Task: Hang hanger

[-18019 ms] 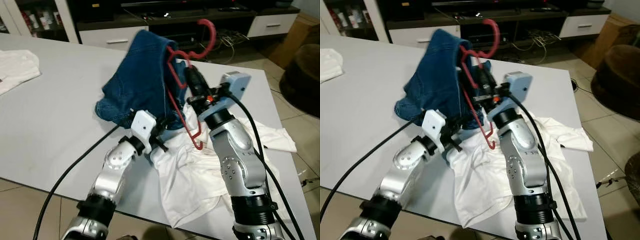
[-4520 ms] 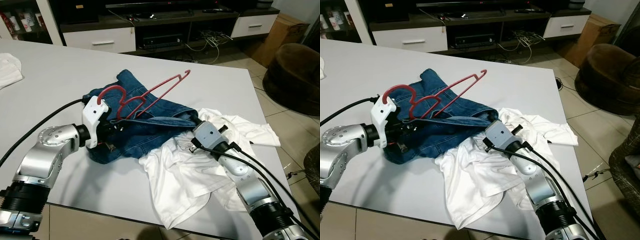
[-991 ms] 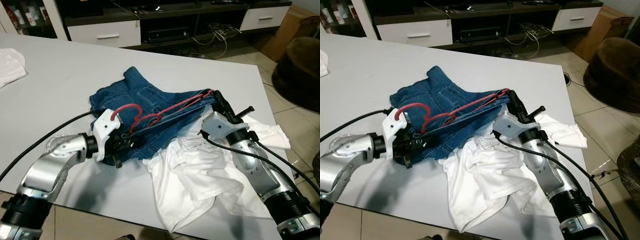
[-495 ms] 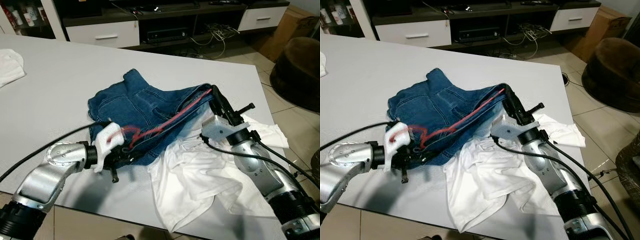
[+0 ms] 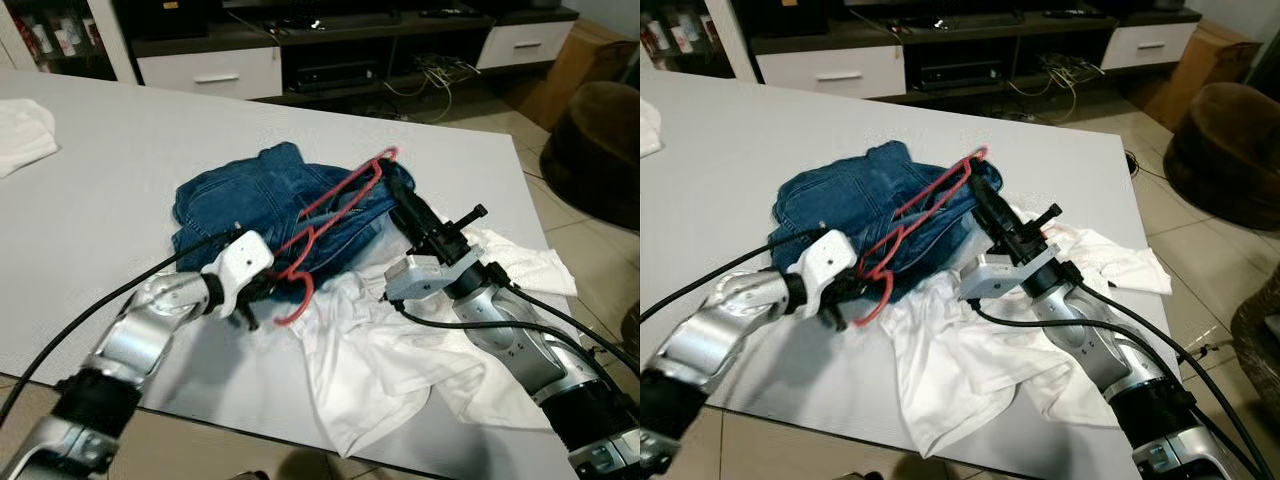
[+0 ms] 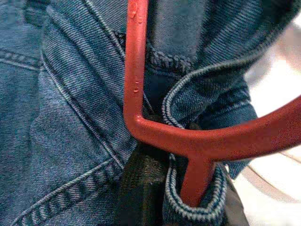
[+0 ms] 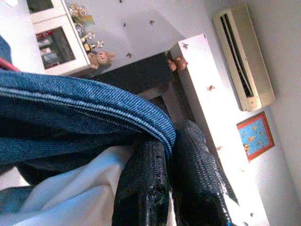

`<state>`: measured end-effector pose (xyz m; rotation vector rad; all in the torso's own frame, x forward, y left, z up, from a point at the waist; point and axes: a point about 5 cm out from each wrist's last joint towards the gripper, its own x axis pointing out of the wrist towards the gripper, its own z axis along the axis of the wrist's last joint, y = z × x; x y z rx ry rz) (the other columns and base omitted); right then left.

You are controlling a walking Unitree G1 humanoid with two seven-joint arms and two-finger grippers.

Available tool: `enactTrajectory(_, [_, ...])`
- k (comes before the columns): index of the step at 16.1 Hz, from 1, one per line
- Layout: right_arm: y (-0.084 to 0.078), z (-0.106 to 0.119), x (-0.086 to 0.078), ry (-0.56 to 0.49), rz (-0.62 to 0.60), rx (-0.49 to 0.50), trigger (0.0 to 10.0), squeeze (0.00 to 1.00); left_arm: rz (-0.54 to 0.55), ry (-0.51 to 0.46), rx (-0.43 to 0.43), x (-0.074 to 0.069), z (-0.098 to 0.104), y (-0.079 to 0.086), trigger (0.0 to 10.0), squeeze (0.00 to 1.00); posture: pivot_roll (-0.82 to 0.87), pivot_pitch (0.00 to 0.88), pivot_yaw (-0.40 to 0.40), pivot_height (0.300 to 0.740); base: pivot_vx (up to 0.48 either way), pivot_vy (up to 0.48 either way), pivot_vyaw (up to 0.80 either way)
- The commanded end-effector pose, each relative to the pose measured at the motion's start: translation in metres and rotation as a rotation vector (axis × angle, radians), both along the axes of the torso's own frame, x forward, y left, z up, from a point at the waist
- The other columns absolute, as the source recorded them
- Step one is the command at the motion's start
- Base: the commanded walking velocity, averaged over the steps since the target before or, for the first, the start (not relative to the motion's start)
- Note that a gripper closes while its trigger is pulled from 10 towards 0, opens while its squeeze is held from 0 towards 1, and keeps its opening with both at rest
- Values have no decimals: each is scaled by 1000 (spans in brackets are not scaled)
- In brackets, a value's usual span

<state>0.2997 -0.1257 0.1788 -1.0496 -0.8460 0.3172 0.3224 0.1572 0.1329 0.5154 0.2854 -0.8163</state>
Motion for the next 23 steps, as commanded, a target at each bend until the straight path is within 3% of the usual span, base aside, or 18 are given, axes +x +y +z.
enactTrajectory(1, [5, 12, -6, -58, 40, 25, 0, 0, 82, 42, 21, 4, -11, 10, 0, 0, 33, 74, -26, 740, 0, 0, 0])
enactTrajectory(4, [9, 16, -6, -80, 40, 38, 0, 0, 40, 57, 41, 3, -15, 6, 0, 0, 31, 70, -27, 740, 0, 0, 0])
enactTrajectory(6, [2, 16, 1, -83, -21, 44, 0, 0, 22, 65, 38, 0, -18, 5, 0, 0, 31, 68, -26, 740, 0, 0, 0])
enactTrajectory(7, [-17, 7, 12, -27, -143, 58, 0, 0, 2, 69, 2, -4, -17, 7, 0, 0, 34, 68, -27, 740, 0, 0, 0])
enactTrajectory(8, [-25, 3, 16, -3, -194, 74, 0, 0, -6, 71, -15, -5, -15, 8, 0, 0, 35, 68, -28, 740, 0, 0, 0])
enactTrajectory(11, [-71, -7, 33, 89, -453, 150, 0, 0, -50, 84, -75, -16, -6, 23, 0, 0, 41, 69, -29, 740, 0, 0, 0])
enactTrajectory(13, [-85, -5, 39, 96, -533, 174, 0, 0, -57, 89, -103, -19, -1, 30, 0, 0, 47, 70, -32, 740, 0, 0, 0])
enactTrajectory(15, [-86, -2, 41, 84, -543, 182, 0, 0, -73, 92, -130, -21, 3, 32, 0, 0, 49, 70, -34, 740, 0, 0, 0])
enactTrajectory(17, [-83, 16, 42, -15, -521, 233, 0, 0, -151, 140, -195, -32, 4, 25, 0, 0, 50, 68, -36, 740, 0, 0, 0])
enactTrajectory(21, [-72, 58, 31, -256, -388, 326, 0, 0, -244, 242, -201, -51, -11, 16, 0, 0, 46, 67, -34, 740, 0, 0, 0])
enactTrajectory(23, [-71, 69, 25, -321, -354, 357, 0, 0, -253, 277, -200, -56, -15, 14, 0, 0, 45, 68, -33, 740, 0, 0, 0])
